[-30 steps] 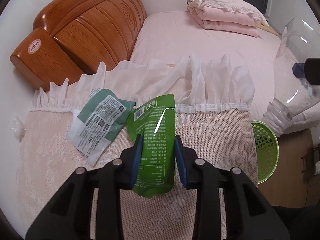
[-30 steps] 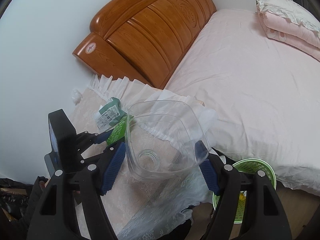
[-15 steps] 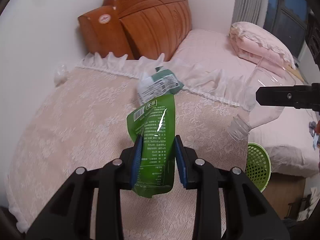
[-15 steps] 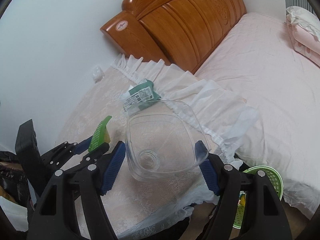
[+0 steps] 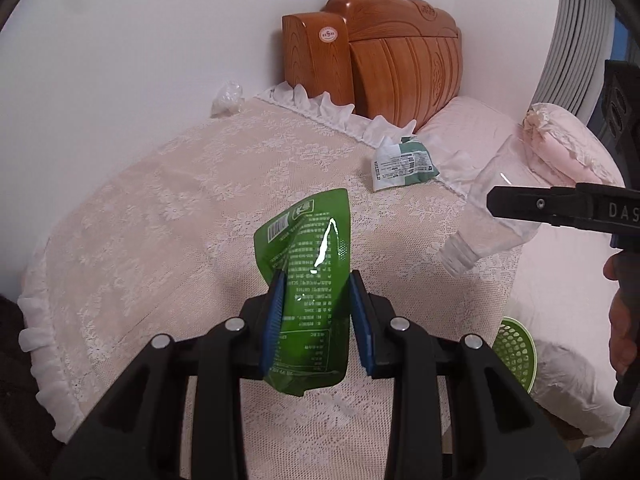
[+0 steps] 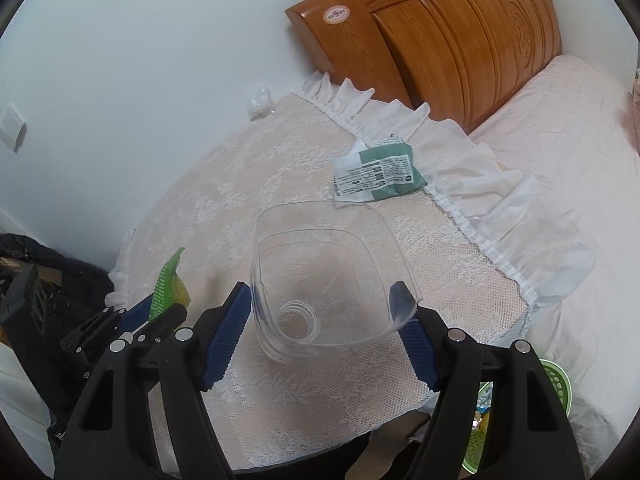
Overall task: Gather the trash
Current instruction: 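Carry the bottle and green bag to the wastebasket and drop both in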
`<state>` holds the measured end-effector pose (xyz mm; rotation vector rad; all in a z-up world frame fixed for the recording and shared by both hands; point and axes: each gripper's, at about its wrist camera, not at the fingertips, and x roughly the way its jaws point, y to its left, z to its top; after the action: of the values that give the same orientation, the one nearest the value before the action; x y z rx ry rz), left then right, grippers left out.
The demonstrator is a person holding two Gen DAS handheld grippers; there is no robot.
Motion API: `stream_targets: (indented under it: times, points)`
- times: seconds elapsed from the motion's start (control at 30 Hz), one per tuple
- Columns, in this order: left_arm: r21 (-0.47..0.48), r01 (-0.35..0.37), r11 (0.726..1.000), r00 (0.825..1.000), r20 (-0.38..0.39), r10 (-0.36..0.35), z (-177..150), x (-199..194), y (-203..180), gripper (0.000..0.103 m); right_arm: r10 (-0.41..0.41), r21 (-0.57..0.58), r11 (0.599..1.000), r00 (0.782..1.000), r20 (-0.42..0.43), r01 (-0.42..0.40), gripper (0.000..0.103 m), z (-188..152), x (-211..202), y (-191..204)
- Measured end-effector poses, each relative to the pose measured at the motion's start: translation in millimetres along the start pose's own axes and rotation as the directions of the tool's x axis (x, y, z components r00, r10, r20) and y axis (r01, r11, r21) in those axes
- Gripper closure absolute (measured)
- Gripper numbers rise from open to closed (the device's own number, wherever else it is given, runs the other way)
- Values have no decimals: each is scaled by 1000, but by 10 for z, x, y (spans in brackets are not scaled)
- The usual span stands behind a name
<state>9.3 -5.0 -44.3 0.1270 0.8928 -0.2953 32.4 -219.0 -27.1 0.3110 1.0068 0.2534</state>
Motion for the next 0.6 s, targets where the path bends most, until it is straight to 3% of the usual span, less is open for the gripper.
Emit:
stream_targets:
  times: [0.17, 0.3, 0.43, 0.6]
  points:
    - [35, 38, 999, 999, 34, -39, 18, -162, -115, 72, -28, -43, 999, 999, 32, 30, 31, -109, -174, 75]
    - [121, 120, 985, 991, 40, -125, 21, -240, -449, 72, -103, -45, 993, 992, 70, 107, 31, -306, -496, -67]
    - [253, 240, 937, 968, 8, -250, -30, -270, -1049, 72, -225, -20, 974, 971, 77, 228, 31, -608, -834, -352]
    - [386, 351, 853, 933, -67, -353, -125, -229, -1851, 72, -346, 119, 933, 938, 38, 339, 31, -1105, -1260, -957]
